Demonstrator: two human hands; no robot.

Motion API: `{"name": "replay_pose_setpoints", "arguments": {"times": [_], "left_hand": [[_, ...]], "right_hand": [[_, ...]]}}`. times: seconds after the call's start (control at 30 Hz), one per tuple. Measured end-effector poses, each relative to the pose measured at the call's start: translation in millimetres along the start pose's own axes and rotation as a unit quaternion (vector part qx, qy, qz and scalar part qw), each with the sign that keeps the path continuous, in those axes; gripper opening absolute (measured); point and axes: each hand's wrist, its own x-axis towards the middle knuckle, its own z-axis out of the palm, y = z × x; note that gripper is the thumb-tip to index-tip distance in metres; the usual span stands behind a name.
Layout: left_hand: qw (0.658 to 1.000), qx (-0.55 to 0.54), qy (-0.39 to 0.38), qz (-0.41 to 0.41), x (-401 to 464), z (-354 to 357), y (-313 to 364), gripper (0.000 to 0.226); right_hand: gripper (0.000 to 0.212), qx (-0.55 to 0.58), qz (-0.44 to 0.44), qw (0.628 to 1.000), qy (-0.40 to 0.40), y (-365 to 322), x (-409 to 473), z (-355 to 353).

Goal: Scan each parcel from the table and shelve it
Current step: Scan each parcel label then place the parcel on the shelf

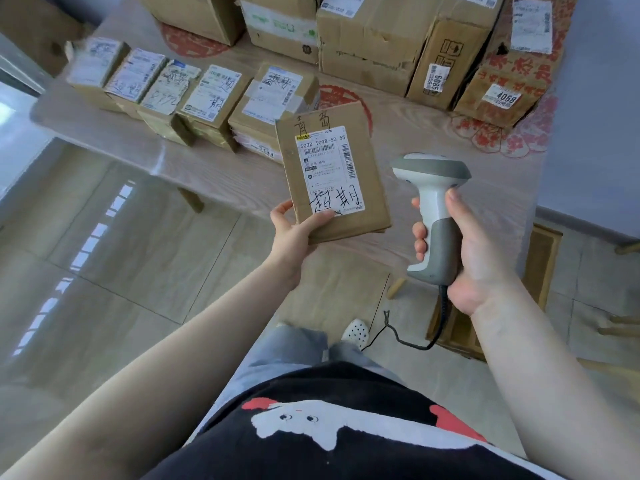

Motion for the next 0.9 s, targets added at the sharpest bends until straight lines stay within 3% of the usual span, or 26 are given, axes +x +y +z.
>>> {"name": "replay_pose_setpoints", "arguments": {"times": [0.37, 0.5, 0.67, 0.77, 0.9], "left_hand": [[0.980, -0.119, 0.162, 0.004, -70, -237, -46, 0.098], [0.956, -0.179, 0.234, -0.009, -103, -323, -60, 0.112], [0.920, -0.238, 0.313, 0.007, -137, -415, -65, 0.099], [0.897, -0.277, 0.344, 0.024, -150, -458, -65, 0.094], [0.866, -0.314, 0.389, 0.017, -163, -506, -67, 0.107]], "right_hand": [[0.041, -0.194, 0.032, 0.976, -0.094, 82, 1, 128], [0.041, -0.238, 0.052, 0.963, -0.117, 121, -8, 191], [0.057, -0.258, 0.063, 0.951, -0.155, 157, -21, 285], [0.040, -0.299, 0.072, 0.933, -0.187, 178, -25, 343], [0.039, -0.360, 0.070, 0.902, -0.229, 204, -26, 418]]}}
